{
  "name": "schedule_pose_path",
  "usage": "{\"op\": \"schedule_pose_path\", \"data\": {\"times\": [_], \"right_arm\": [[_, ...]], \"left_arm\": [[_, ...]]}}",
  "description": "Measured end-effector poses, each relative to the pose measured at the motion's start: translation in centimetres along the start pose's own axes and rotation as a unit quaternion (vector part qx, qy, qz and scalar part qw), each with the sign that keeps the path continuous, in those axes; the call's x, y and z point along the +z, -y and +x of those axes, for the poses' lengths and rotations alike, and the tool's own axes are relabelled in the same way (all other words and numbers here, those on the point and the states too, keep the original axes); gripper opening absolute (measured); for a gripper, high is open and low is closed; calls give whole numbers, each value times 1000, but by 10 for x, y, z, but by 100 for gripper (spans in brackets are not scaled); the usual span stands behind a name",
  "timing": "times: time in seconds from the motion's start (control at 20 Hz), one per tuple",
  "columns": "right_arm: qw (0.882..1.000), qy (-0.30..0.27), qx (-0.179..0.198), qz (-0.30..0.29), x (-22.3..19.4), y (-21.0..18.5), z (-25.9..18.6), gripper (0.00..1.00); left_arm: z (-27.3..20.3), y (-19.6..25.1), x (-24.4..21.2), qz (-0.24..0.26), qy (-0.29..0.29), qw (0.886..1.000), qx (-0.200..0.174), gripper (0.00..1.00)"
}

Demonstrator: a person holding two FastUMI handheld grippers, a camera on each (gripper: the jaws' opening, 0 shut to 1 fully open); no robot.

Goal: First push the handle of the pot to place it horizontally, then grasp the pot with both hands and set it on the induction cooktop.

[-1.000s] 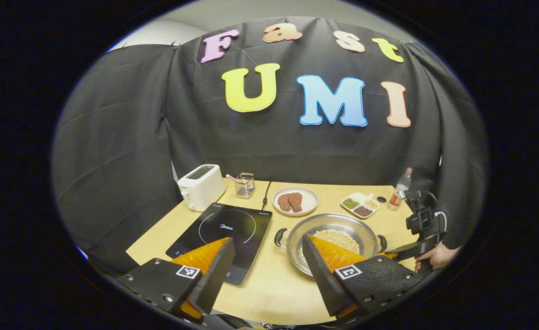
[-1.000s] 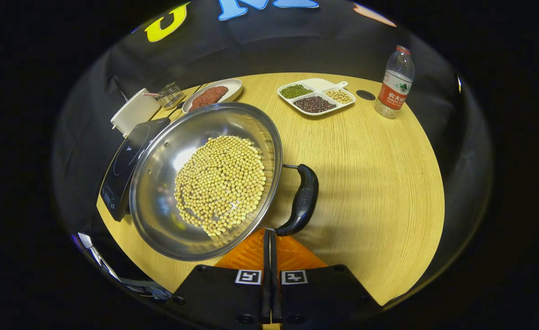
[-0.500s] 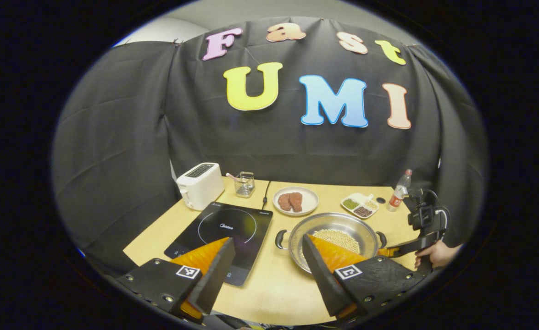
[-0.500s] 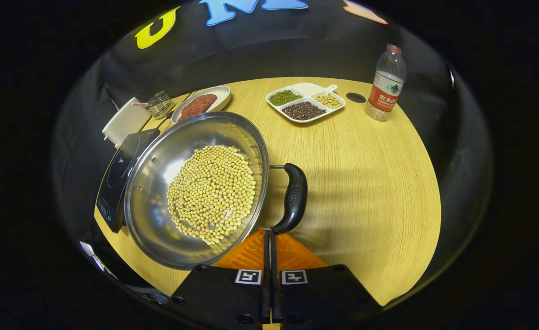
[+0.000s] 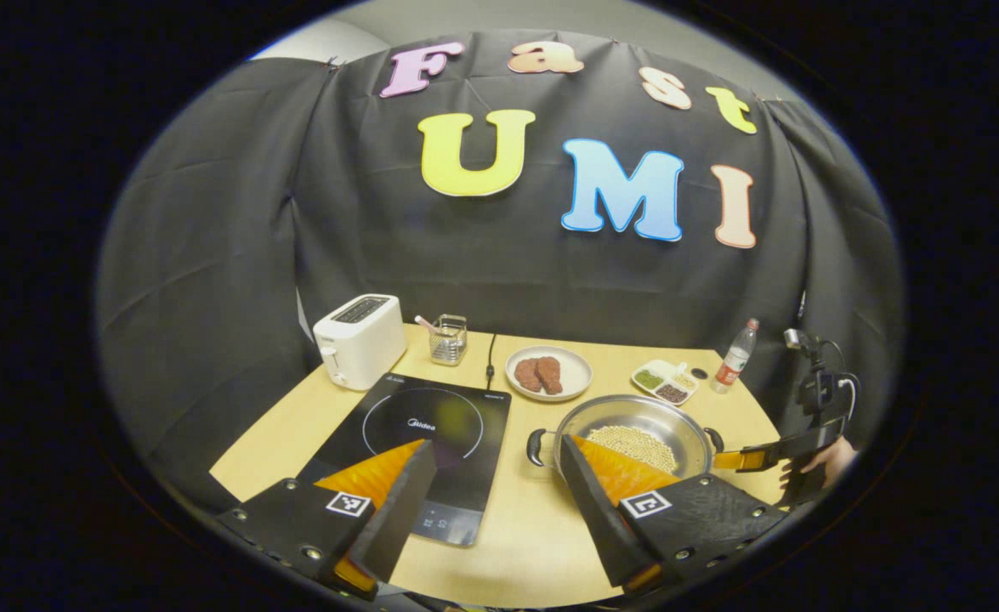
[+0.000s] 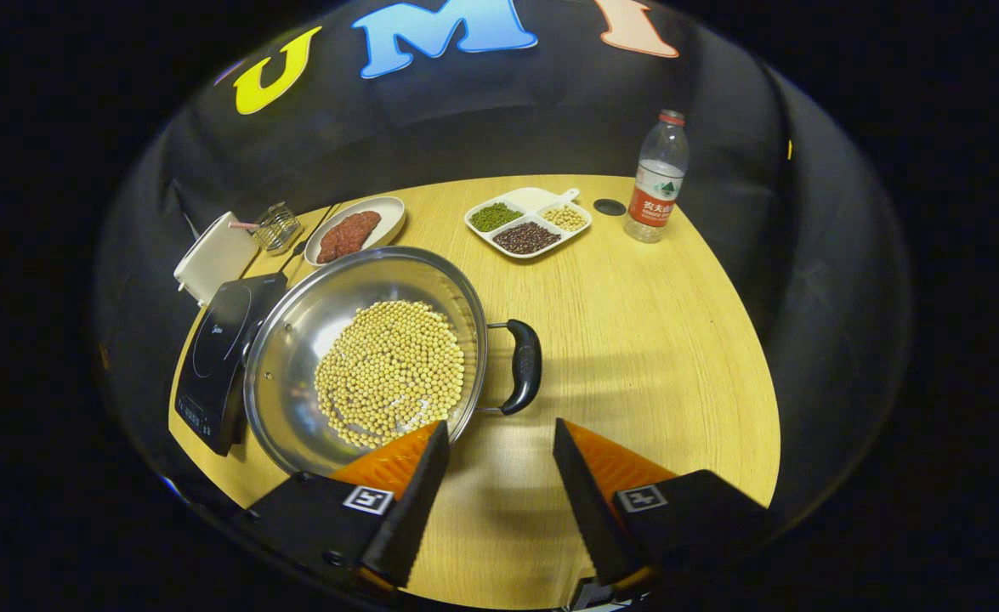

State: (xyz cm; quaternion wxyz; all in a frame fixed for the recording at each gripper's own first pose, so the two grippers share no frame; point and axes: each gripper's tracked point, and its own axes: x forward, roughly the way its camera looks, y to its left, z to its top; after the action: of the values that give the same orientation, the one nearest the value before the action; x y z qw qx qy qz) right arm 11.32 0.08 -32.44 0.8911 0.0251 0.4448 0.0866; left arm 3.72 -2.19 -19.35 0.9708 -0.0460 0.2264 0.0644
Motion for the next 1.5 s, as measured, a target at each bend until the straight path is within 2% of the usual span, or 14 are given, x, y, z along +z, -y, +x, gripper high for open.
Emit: {"op": "schedule_pose_path", "data": {"times": [0.05,0.15,0.4,0.7,0.95,1.0,1.25,1.3,1.5], "right_arm": [[1000,5,-5,7,1,-1,-6,89],[1000,18,-16,17,4,-3,-20,98],[998,52,-37,29,20,-13,-58,98],[996,66,-33,54,30,-23,-75,98],[996,55,-29,60,38,-19,-50,98],[997,52,-24,60,42,-18,-43,98],[998,23,-8,53,50,-8,-4,98],[998,19,-7,52,51,-5,3,98],[999,4,-7,42,50,9,28,98]], "left_arm": [[4,-6,-2,3,0,1000,-9,91],[15,-18,-10,13,-1,1000,-26,91],[46,-33,-37,-12,-29,996,-88,89],[88,-33,-48,-33,-56,989,-130,91],[130,1,-56,-35,-89,981,-166,88],[139,9,-58,-34,-95,980,-169,91],[189,41,-76,-29,-133,976,-167,91],[199,47,-79,-26,-140,975,-168,89],[227,64,-101,-17,-173,970,-171,91]]}}
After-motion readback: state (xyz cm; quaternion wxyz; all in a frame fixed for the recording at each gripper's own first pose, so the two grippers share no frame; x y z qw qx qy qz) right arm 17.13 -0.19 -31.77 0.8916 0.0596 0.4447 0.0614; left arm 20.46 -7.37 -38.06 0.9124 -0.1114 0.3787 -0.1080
